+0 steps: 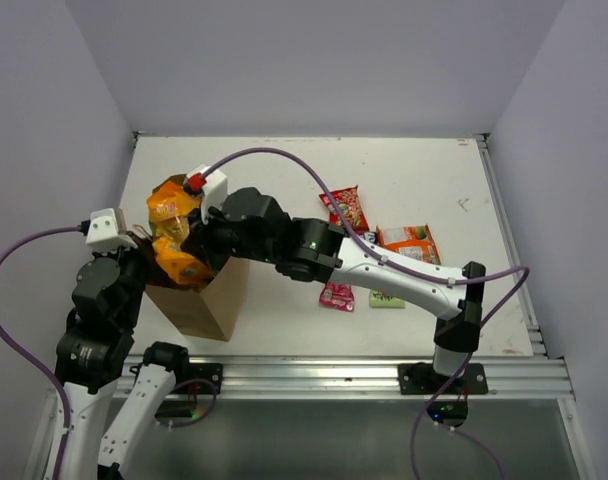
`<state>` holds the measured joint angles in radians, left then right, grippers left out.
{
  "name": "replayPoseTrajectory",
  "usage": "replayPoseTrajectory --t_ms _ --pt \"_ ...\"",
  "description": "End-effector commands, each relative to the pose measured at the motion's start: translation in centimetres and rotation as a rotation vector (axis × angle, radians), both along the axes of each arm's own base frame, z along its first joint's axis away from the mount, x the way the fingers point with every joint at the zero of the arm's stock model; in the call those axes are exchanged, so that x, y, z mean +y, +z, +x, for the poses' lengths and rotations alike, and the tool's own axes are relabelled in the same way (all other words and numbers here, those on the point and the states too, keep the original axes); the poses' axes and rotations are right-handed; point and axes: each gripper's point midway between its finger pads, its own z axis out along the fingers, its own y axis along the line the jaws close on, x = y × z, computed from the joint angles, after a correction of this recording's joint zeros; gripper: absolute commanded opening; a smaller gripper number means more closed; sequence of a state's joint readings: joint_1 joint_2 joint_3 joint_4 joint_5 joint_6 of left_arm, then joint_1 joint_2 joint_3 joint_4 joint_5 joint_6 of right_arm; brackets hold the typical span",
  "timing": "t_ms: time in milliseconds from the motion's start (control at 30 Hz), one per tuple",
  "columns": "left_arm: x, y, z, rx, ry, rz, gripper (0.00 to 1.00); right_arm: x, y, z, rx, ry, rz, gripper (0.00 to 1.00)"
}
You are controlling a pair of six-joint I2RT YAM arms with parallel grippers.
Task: Place the snacks into the paper bag
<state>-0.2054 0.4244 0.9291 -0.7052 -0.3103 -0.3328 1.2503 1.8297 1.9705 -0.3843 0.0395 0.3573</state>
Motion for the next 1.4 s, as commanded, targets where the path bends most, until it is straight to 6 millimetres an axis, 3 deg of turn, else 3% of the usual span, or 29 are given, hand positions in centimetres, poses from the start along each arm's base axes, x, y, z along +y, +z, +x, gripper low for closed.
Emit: replayPoseTrajectory --t_ms 0,67,167,200,233,267,333,367,400,433,467,567,600,700,733,767,833,867,933,967,1000,1033,1067,1100,1133,1167,1233,1267,1367 --pt "-0.8 1.8 0.6 -0.074 -0.031 -0.038 0.0 -1.8 1.0 -5.4 -0.021 0.064 -0.048 0.0" --pt "-0.9 1.7 0.6 -0.072 -0.034 -0.04 0.0 -2.3 1.1 -5.8 -0.04 0.048 -0.072 0.0" --pt "-1.0 1.7 0.6 -0.072 -0.038 -0.042 0.0 -3.2 3.3 -5.6 -0.072 0.018 -0.076 0.0" --pt "-1.0 1.7 0.5 -0.074 -0.039 -0.044 0.0 -3.6 3.2 -5.5 -0.071 0.012 -0.095 0.03" --pt "-0.9 1.8 0.5 -0.074 -0.038 -0.042 0.0 -3.7 3.4 -5.5 -0.076 0.017 -0.101 0.13" --pt "-0.9 1.8 0.5 -0.074 -0.038 -0.042 0.0 -3.4 3.8 -5.8 -0.083 0.041 -0.099 0.4" --pt "-1.0 1.8 0.5 -0.075 -0.039 -0.044 0.0 -3.7 2.8 -6.1 -0.069 0.06 -0.16 0.67" --pt "-1.0 1.8 0.5 -0.074 -0.04 -0.043 0.0 -3.8 3.9 -6.2 -0.075 0.062 -0.146 0.74" --pt "-1.0 1.7 0.6 -0.071 -0.04 -0.042 0.0 -4.0 3.3 -6.1 -0.081 0.055 -0.182 0.75" --pt "-1.0 1.5 0.7 -0.068 -0.038 -0.04 0.0 -4.3 3.9 -6.2 -0.097 0.051 -0.178 0.75" --pt "-1.0 1.4 0.7 -0.065 -0.038 -0.039 0.0 -4.8 5.7 -6.0 -0.118 0.035 -0.144 0.77" --pt "-0.9 1.3 0.8 -0.062 -0.034 -0.038 0.0 -7.4 10.5 -5.5 -0.169 -0.017 -0.046 0.85" --pt "-0.6 1.3 0.7 -0.064 -0.016 -0.032 0.0 -9.2 12.5 -5.0 -0.19 -0.059 -0.008 0.86" --pt "1.7 1.1 0.8 -0.061 0.105 0.022 0.0 -13.1 13.9 -3.3 -0.236 -0.188 -0.017 0.89" --pt "1.7 0.4 1.1 -0.044 0.106 0.031 0.0 -15.6 15.1 -3.1 -0.244 -0.229 0.005 0.91" --pt "1.5 -0.1 1.4 -0.03 0.098 0.027 0.0 -16.4 13.5 -2.5 -0.246 -0.267 -0.05 0.92" --pt "-0.8 -1.0 1.8 -0.008 -0.013 -0.032 0.0 -20.1 13.2 -1.2 -0.254 -0.397 -0.078 0.95" --pt "-1.7 -1.0 1.7 -0.018 -0.057 -0.051 0.0 -20.5 10.5 -0.7 -0.246 -0.432 -0.15 0.95" --pt "-0.3 -1.1 1.4 -0.025 0.021 -0.048 0.0 -23.3 8.4 0.5 -0.226 -0.517 -0.208 0.96" --pt "0.5 -0.9 1.2 -0.031 0.061 -0.031 0.0 -23.7 4.8 0.9 -0.179 -0.548 -0.274 0.97" --pt "1.3 -0.7 1.2 -0.035 0.092 -0.002 0.0 -25.0 3.2 2.2 -0.145 -0.601 -0.302 0.97" --pt "1.4 -0.8 1.1 -0.028 0.098 0.001 0.0 -25.8 -0.7 2.7 -0.105 -0.615 -0.384 0.97" --pt "1.4 -1.1 1.3 -0.01 0.102 0.002 0.0 -26.8 -1.8 2.7 -0.05 -0.634 -0.367 0.97" --pt "1.2 -1.2 1.4 -0.001 0.101 -0.014 0.0 -27.8 -3.3 4.0 -0.016 -0.68 -0.374 0.97" --pt "1.0 -1.4 1.5 0.005 0.095 -0.026 0.0 -28.4 -4.9 4.4 0.011 -0.691 -0.398 0.98" --pt "0.5 -1.5 1.6 0.006 0.074 -0.04 0.0 -28.9 -8.6 4.3 0.069 -0.686 -0.464 0.97" --pt "-1.0 -1.5 1.9 -0.011 -0.005 -0.075 0.0 -29.3 -11.8 5.1 0.124 -0.7 -0.507 0.97" --pt "-1.3 -1.5 1.9 -0.017 -0.017 -0.079 0.0 -29.0 -14.7 5.1 0.157 -0.695 -0.56 0.96" --pt "-0.7 -1.6 1.8 -0.011 0.01 -0.066 0.0 -28.0 -19.7 5.1 0.214 -0.671 -0.642 0.95"
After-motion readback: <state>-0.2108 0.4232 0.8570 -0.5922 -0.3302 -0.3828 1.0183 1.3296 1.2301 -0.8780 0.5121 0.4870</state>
